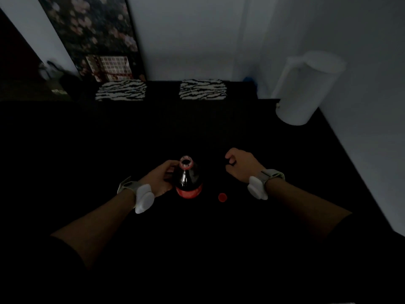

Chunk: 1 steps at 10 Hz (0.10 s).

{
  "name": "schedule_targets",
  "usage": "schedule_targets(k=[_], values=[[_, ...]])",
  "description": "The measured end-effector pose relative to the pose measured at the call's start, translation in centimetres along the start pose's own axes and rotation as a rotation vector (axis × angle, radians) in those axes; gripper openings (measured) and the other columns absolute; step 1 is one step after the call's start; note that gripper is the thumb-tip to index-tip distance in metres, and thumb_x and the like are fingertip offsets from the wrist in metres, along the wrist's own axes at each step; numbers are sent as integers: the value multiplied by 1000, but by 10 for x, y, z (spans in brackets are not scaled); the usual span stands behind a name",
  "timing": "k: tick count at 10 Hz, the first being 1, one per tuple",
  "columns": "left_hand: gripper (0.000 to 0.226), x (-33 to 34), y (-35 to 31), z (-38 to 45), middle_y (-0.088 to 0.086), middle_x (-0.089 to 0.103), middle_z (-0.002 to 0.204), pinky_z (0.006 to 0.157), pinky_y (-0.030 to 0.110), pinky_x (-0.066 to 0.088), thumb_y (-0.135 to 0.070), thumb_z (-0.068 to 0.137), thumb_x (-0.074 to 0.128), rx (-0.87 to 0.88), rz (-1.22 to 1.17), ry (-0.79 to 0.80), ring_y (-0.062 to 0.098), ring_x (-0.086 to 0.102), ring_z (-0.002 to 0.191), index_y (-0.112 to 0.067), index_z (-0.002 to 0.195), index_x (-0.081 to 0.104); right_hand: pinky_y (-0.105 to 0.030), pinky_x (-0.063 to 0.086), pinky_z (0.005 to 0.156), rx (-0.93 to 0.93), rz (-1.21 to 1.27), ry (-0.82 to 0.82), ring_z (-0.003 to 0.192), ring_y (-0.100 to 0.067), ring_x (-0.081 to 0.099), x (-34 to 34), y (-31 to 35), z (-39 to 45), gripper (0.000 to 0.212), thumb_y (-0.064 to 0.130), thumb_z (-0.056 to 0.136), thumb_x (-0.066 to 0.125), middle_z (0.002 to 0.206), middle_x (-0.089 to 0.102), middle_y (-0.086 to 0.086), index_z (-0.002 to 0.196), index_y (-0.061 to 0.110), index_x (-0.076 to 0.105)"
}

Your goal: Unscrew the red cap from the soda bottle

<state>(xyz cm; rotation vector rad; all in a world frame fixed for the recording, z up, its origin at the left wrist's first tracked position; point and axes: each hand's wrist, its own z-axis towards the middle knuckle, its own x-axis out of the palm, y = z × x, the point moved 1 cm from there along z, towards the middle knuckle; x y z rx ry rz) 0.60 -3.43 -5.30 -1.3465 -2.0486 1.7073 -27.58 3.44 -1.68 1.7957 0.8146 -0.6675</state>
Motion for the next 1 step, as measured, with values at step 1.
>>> schedule_targets(k=[1], values=[[63, -20, -32, 1, 30, 46, 135, 75, 24, 49, 31, 87, 42, -37, -136, -61, 42, 52, 116, 5, 143, 34, -30, 41, 78, -23, 13, -34, 91, -21, 53, -28, 22, -3, 33, 27, 89, 58, 113, 56, -9, 118, 14, 48]])
